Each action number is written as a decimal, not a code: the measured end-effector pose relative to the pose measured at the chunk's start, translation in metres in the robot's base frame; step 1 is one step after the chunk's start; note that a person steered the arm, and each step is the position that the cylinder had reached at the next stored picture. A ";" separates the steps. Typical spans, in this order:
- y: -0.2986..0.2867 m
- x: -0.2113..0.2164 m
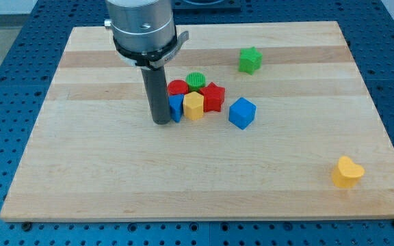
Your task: Slide the yellow heart below the yellow hexagon
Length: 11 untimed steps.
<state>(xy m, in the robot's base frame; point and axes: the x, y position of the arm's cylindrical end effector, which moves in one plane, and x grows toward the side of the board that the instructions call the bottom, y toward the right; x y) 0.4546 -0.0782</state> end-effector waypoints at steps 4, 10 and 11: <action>0.201 0.163; 0.240 0.085; 0.190 0.078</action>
<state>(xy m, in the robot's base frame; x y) 0.5324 0.1116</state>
